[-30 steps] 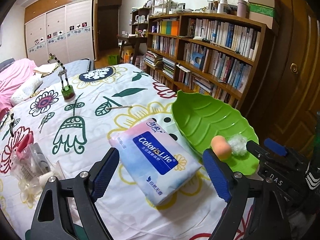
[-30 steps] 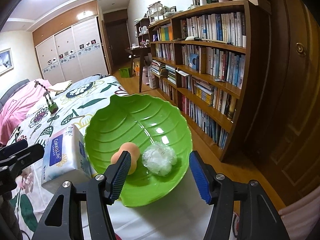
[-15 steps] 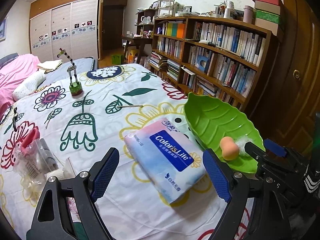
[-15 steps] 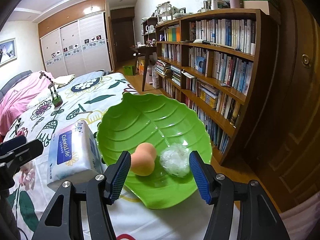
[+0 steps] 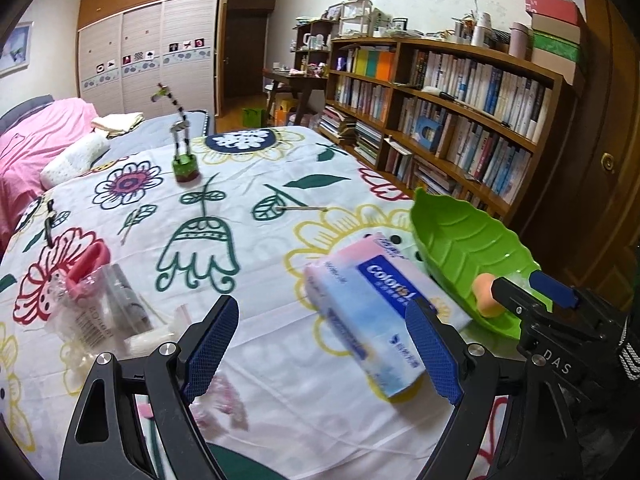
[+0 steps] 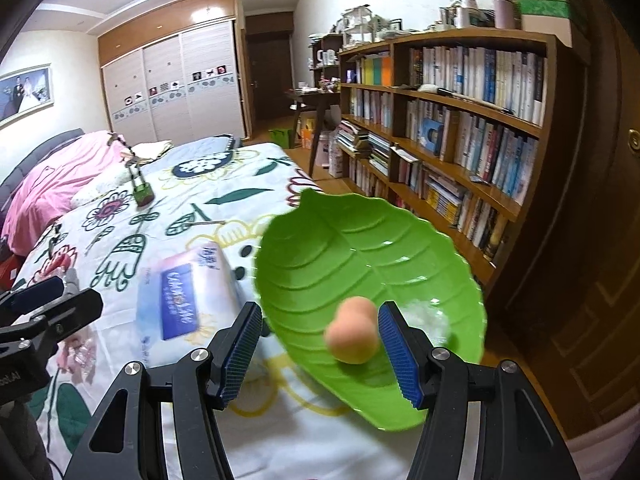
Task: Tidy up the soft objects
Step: 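Withdraw both open tools from the green bowl, then move both tools back over the remaining items on the bed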
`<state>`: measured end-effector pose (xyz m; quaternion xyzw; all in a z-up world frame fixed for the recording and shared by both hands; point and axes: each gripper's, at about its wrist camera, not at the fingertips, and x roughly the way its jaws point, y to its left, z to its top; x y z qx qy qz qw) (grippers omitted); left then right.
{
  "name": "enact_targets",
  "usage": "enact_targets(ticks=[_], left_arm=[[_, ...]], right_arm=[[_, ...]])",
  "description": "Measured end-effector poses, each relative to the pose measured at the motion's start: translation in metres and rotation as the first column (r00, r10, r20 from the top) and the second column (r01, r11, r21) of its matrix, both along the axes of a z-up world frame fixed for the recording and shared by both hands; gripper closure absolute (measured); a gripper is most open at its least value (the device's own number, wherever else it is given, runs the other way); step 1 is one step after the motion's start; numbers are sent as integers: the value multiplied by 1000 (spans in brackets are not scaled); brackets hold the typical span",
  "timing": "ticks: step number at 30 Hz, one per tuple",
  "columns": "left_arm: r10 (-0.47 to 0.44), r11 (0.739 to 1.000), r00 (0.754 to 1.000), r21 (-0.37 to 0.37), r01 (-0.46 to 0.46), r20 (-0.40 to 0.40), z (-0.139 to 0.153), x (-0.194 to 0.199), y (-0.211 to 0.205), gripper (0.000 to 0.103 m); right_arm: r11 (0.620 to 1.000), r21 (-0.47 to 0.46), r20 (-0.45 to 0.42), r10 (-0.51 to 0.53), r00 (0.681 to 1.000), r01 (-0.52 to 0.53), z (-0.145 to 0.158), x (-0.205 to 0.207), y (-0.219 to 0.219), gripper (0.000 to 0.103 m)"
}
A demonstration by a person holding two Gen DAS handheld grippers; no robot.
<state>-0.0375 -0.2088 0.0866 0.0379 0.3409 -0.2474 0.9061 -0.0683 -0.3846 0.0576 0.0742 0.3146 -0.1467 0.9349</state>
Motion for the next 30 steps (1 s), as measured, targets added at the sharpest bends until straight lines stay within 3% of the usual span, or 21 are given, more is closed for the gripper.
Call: enact_targets(ticks=[30], left_arm=[[203,979,979,-21,-204,-25,-10,15,101,17]], right_arm=[[973,6,-30,233,972,-233,2,37,96,38]])
